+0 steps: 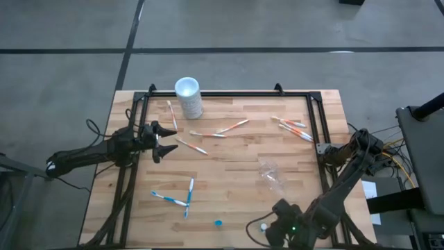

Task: Pick & Place toothbrushing station
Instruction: Put the mouthwash into the middle section of the transparent organizer

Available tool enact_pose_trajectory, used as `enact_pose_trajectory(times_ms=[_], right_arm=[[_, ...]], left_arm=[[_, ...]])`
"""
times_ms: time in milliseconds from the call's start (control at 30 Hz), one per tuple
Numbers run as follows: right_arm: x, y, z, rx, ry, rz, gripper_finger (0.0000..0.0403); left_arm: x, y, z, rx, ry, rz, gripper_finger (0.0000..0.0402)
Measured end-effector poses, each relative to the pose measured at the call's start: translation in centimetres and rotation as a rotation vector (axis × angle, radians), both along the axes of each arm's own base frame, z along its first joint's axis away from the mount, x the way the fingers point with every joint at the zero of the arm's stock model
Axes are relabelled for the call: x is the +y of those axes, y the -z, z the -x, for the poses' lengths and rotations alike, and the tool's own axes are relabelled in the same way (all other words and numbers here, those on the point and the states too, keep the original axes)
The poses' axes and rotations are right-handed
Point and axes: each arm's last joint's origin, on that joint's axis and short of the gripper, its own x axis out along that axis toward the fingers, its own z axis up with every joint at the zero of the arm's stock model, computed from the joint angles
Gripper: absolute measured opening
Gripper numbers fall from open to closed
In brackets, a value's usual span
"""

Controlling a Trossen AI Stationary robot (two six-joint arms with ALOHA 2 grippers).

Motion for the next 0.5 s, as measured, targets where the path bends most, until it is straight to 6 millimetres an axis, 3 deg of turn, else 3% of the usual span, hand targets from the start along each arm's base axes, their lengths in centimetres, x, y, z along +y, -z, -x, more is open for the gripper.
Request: enact_pose_trajectory(times_ms=[267,500], right_arm=[[0.0,1.3,-0.3,0.025,0.2,-0.04,0.0176],[0.1,2.1,-0.4,0.057,0.238,-0.014,0.0176]], left_arm=[[0.0,0.0,0.0,0.0,0.0,0.0,0.0348],[0.0,0.0,0.0,-0.001,0.0,0.0,0.0349]])
